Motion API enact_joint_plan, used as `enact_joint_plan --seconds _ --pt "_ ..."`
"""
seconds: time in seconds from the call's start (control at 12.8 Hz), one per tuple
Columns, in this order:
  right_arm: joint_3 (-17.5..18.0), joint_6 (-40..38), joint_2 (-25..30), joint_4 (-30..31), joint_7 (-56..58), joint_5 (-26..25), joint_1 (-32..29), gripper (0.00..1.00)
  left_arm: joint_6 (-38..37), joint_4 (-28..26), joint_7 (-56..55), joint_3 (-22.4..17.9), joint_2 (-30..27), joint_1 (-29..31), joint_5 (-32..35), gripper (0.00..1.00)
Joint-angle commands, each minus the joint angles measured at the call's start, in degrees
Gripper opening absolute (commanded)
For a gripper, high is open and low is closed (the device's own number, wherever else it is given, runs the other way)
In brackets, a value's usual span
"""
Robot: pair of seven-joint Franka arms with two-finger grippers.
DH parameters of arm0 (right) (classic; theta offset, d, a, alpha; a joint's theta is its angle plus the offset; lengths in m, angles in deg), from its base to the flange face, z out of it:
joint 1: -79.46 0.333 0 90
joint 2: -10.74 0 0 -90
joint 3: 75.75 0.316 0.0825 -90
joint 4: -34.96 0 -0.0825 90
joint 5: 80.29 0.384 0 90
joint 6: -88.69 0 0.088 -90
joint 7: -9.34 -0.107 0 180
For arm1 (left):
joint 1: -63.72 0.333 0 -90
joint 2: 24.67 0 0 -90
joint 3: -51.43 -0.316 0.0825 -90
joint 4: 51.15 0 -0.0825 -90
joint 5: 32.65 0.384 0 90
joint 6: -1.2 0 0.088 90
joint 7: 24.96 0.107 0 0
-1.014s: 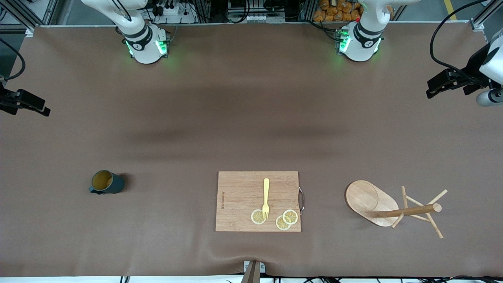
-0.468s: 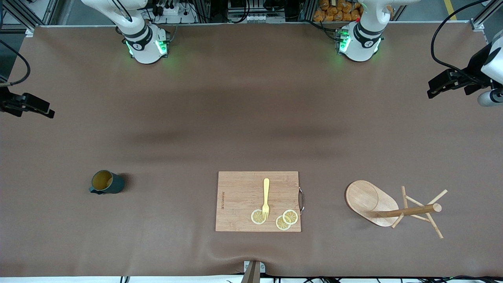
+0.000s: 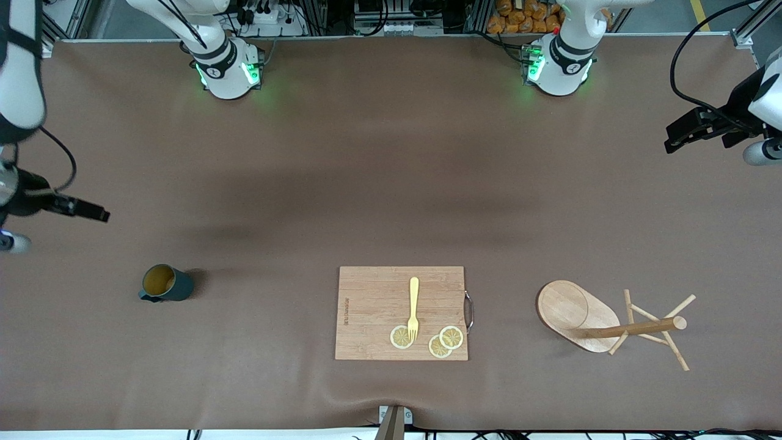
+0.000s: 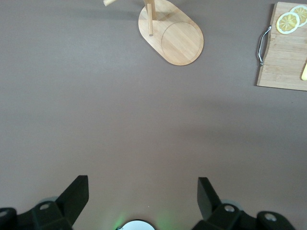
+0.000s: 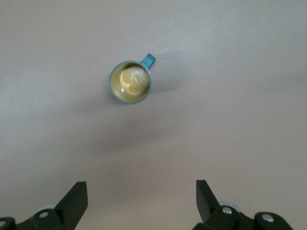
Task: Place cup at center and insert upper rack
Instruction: 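Reach the right gripper down over the teal mug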
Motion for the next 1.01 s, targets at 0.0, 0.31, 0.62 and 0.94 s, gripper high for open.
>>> enact_joint_plan --seconds 0.0,0.31,0.62,0.94 --pt "0.37 4.02 -5.35 -1.11 -4.90 0.14 0.04 1.00 0.29 0.29 -1.04 0.28 -0.08 0.15 0.45 1.00" --pt "0.54 13.59 -11.85 -1.38 -6.48 1.02 2.58 1.00 0.29 0.38 -1.04 0.37 0.01 -0.03 0.27 1.00" --pt "0.63 22.03 -18.53 -2.51 -9.57 1.02 5.40 1.00 0.37 0.29 -0.95 0.37 0.01 -0.12 0.54 1.00" --pt "0.63 26.53 -22.76 -2.26 -9.39 0.84 5.58 1.00 0.29 0.29 -0.95 0.37 0.01 0.15 0.36 1.00"
